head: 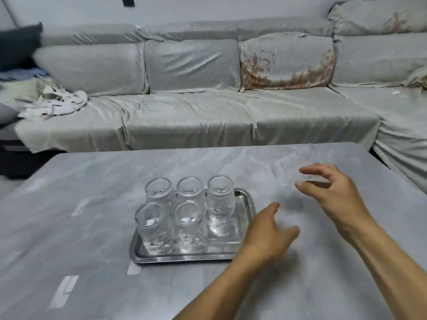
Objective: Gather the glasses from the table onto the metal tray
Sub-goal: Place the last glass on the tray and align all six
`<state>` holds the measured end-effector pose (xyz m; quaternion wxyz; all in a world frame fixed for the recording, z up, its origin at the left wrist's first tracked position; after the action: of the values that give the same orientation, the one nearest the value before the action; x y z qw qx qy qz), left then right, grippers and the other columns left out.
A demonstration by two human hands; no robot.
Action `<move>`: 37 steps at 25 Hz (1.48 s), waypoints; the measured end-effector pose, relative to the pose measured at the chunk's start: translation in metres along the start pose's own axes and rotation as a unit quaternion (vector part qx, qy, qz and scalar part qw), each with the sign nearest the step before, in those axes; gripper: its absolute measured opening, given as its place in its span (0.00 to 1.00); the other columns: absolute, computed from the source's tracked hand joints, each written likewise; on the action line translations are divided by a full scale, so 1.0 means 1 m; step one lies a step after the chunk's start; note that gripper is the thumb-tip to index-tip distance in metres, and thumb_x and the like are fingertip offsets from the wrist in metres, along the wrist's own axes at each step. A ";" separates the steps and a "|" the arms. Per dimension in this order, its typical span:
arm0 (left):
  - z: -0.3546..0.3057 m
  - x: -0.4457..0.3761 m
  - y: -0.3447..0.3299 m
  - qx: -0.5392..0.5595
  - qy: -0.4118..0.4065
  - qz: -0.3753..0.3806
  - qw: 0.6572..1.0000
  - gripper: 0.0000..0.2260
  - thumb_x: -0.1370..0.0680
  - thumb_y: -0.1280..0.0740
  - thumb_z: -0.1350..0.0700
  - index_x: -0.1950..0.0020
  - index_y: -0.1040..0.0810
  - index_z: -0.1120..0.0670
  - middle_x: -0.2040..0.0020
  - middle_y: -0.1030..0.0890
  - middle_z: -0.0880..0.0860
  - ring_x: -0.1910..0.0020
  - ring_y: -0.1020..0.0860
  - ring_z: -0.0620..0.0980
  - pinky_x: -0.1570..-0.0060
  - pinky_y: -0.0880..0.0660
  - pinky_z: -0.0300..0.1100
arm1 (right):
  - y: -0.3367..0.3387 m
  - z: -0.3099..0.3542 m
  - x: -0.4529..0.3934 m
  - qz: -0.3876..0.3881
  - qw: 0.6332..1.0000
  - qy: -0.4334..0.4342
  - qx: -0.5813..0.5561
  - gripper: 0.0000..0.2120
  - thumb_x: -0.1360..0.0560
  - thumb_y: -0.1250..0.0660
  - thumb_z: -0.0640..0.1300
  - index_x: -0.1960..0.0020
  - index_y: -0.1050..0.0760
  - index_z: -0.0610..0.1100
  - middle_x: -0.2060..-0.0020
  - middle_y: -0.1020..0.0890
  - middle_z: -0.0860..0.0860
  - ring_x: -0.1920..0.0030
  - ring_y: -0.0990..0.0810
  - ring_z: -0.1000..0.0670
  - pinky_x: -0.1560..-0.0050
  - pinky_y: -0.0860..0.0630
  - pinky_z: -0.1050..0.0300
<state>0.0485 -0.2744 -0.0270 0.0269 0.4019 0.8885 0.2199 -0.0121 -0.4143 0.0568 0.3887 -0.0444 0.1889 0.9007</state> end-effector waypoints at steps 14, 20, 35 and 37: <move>0.002 0.118 0.181 0.198 -0.205 -0.272 0.919 0.27 0.39 0.19 0.56 0.43 0.22 0.48 0.48 0.16 0.49 0.48 0.17 0.49 0.47 0.21 0.44 | -0.143 0.095 0.118 0.062 0.968 0.218 0.107 0.32 0.35 0.24 0.42 0.34 0.31 0.51 0.39 0.24 0.56 0.38 0.25 0.55 0.39 0.29 0.57; 0.017 0.103 0.194 0.132 -0.117 -0.143 0.974 0.22 0.32 0.25 0.43 0.39 0.21 0.46 0.45 0.16 0.42 0.46 0.19 0.41 0.52 0.23 0.34 | -0.144 0.048 0.097 0.030 0.984 0.067 0.160 0.38 0.41 0.22 0.59 0.35 0.30 0.52 0.43 0.20 0.55 0.42 0.25 0.48 0.44 0.25 0.50; 0.145 0.107 0.252 0.257 0.171 -0.316 0.897 0.05 0.22 0.37 0.57 0.52 0.21 0.51 0.49 0.18 0.55 0.53 0.22 0.53 0.51 0.26 0.48 | -0.169 -0.024 0.095 0.061 0.989 -0.058 0.120 0.44 0.40 0.20 0.52 0.29 0.36 0.52 0.38 0.22 0.54 0.40 0.23 0.50 0.40 0.25 0.50; 0.146 0.106 0.253 0.258 0.166 -0.319 0.897 0.06 0.23 0.36 0.59 0.54 0.20 0.50 0.53 0.18 0.53 0.57 0.21 0.52 0.54 0.26 0.46 | -0.171 -0.023 0.095 0.063 0.988 -0.054 0.128 0.45 0.39 0.20 0.51 0.28 0.38 0.51 0.35 0.23 0.52 0.37 0.25 0.49 0.39 0.27 0.50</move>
<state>0.1870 0.0034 -0.0409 -0.1568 0.0472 0.9861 0.0262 0.0429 -0.2504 -0.0384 0.3434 0.0660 0.2839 0.8928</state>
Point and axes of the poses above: each hand's wrist, its own x-axis away from the middle knuckle, its own y-axis out of the back of the hand, z = x × y, the point moved 9 cm from there along -x, towards the middle knuckle
